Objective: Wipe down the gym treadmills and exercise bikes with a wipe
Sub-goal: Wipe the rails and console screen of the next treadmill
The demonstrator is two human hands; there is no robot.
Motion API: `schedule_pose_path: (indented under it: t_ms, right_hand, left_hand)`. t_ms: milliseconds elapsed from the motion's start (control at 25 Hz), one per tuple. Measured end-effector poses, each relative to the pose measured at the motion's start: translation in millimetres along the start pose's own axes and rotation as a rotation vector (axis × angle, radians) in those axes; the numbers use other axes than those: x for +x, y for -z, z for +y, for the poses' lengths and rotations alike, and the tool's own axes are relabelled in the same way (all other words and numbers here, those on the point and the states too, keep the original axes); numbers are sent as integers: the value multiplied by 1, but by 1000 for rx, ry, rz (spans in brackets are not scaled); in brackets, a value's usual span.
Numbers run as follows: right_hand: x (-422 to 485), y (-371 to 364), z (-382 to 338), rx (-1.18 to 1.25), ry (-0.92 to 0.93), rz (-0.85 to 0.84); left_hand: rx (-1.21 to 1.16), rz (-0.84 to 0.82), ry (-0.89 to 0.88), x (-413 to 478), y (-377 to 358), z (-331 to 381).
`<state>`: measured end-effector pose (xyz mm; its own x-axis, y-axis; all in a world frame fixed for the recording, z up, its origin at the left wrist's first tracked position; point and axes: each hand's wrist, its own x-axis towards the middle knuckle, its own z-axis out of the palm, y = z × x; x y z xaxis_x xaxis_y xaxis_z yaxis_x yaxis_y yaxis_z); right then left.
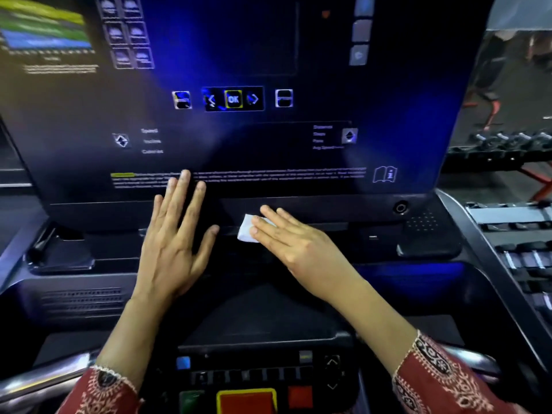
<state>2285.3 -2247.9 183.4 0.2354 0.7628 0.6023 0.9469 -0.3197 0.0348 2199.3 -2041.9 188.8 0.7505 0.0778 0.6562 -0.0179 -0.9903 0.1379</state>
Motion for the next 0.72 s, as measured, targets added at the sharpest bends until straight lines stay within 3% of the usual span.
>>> schedule_pose_path:
  t_ms: [160,360,720]
  right_hand:
    - [14,-4,-10,-39,-15,-20]
    - [1,-7,-35,-146,-256,56]
    - [80,-69,-113,-94,-221,68]
  left_hand:
    - [66,15,-23,-8,12,-40]
    - [49,31,-16,-22,22,-78]
    - [2,-12,-65,-41,43,-139]
